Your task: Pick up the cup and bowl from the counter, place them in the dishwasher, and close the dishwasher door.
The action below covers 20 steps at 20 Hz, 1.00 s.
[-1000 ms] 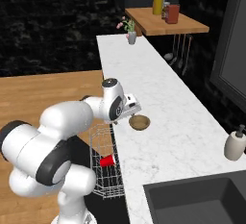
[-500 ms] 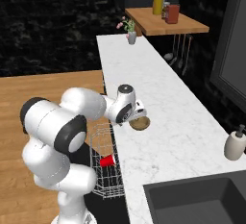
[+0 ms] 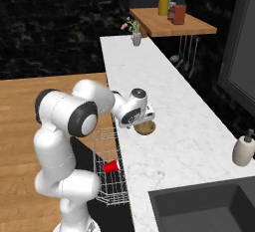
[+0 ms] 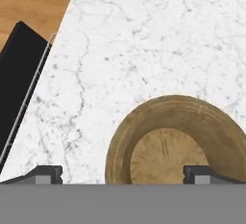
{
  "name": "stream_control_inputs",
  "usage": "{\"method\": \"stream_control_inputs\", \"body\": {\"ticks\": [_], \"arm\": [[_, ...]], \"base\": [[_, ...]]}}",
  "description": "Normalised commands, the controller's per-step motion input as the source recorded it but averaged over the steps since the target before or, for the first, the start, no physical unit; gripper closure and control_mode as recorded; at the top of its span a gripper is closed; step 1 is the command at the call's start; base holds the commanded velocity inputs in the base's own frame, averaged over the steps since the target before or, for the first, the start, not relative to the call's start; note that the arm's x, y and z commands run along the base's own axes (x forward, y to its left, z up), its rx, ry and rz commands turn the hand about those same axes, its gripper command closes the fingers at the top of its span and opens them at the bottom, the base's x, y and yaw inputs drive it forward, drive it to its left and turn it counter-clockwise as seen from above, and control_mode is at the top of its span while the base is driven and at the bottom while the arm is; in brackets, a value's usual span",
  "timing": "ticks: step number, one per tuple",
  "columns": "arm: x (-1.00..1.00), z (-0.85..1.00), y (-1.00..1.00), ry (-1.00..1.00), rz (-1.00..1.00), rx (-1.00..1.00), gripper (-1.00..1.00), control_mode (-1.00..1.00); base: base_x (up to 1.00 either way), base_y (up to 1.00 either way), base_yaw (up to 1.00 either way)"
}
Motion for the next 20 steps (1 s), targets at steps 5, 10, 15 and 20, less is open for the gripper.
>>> {"method": "stream_control_inputs", "body": {"ticks": [5,10,15,20], "arm": [[0.16,-0.22,0.03,0.08,0.00,-0.01,-1.00,-1.00],[0.09,-0.35,0.00,0.11,0.00,-0.03,-1.00,-1.00],[0.03,-0.30,0.02,0.06,0.00,-0.02,1.00,-1.00],[0.00,-0.10,0.01,0.00,0.00,0.00,1.00,-1.00]], "base": [[0.00,0.00,0.00],[0.00,0.00,0.00],[0.00,0.00,0.00],[0.00,0.00,0.00]]}}
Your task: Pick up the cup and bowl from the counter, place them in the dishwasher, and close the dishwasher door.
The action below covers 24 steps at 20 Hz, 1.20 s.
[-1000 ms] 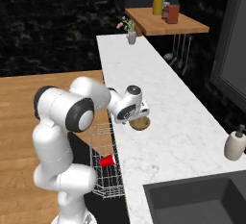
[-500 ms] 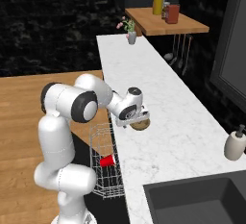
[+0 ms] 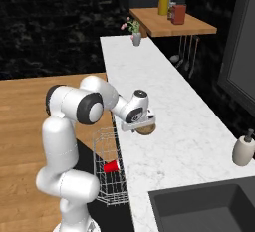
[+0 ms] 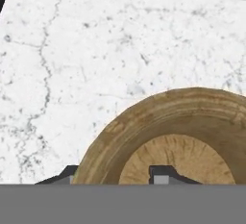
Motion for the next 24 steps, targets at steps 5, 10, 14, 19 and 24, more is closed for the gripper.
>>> {"method": "stream_control_inputs", "body": {"ticks": [5,10,14,19,24], "arm": [[-0.09,0.01,0.00,0.00,0.00,0.01,1.00,-1.00],[-0.90,0.60,0.09,0.10,-0.09,0.09,1.00,-1.00],[-0.98,0.97,0.55,0.16,-0.09,0.04,1.00,-1.00],[-0.95,0.98,0.92,0.15,-0.05,0.03,1.00,-1.00],[-0.91,0.54,1.00,0.23,-0.03,0.04,1.00,-1.00]], "base": [[0.00,0.00,0.00],[0.00,0.00,0.00],[0.00,0.00,0.00],[0.00,0.00,0.00],[0.00,0.00,0.00]]}}
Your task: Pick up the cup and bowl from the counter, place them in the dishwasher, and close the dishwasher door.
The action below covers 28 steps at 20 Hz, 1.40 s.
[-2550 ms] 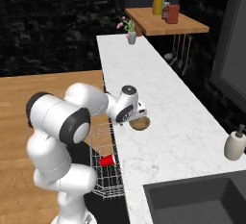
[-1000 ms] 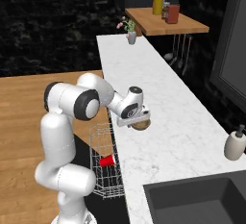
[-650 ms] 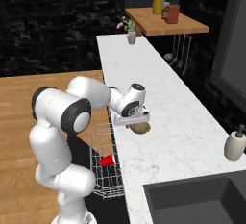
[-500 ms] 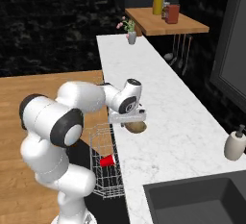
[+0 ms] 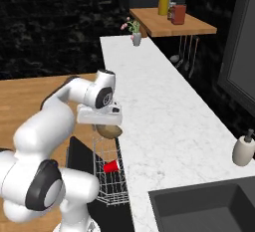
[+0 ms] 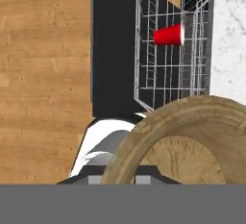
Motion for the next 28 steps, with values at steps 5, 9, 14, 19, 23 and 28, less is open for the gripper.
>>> {"method": "stream_control_inputs", "body": {"ticks": [5,9,14,19,23,28], "arm": [[-0.48,-0.12,1.00,0.08,-0.06,0.14,1.00,-1.00],[0.00,-0.59,0.80,0.00,0.00,0.24,1.00,-1.00],[0.13,-0.83,0.38,0.00,0.00,0.19,1.00,-1.00],[0.51,-0.50,0.88,-0.10,0.00,0.04,1.00,-1.00],[0.62,-0.13,0.37,-0.04,-0.01,-0.01,1.00,-1.00],[0.65,-0.02,0.00,0.00,-0.06,-0.03,1.00,-1.00]], "base": [[0.00,0.00,0.00],[0.00,0.00,0.00],[0.00,0.00,0.00],[0.00,0.00,0.00],[0.00,0.00,0.00],[0.00,0.00,0.00]]}}
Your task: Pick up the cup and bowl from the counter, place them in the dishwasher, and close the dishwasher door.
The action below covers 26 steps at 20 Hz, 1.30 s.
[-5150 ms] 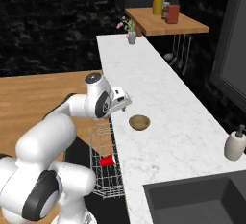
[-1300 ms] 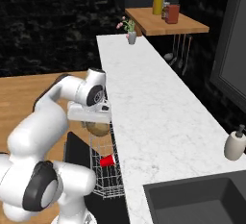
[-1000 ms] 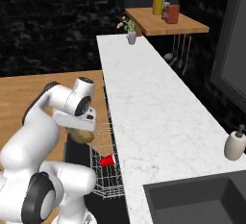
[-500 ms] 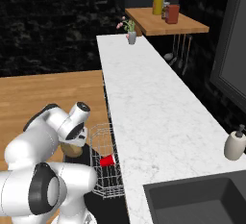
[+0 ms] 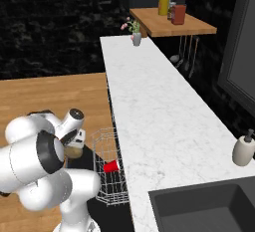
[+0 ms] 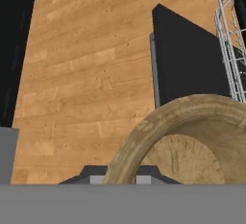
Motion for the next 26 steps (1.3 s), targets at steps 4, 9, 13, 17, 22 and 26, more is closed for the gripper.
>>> {"method": "stream_control_inputs", "body": {"ticks": [4,9,13,17,22,26], "arm": [[0.55,-0.01,-0.06,0.03,0.00,-0.09,1.00,-1.00],[0.38,-0.02,-0.03,0.04,0.02,-0.20,1.00,-1.00],[0.17,-0.07,0.00,0.01,0.04,-0.20,1.00,-1.00],[0.44,-0.30,-0.31,0.02,0.14,-0.09,1.00,-1.00],[0.42,-0.46,-0.34,0.00,0.14,0.00,1.00,-1.00],[0.36,-0.57,-0.01,0.00,0.10,-0.03,1.00,-1.00]], "base": [[0.00,0.00,0.00],[0.00,0.00,0.00],[0.00,0.00,0.00],[0.00,0.00,0.00],[0.00,0.00,0.00],[0.00,0.00,0.00]]}}
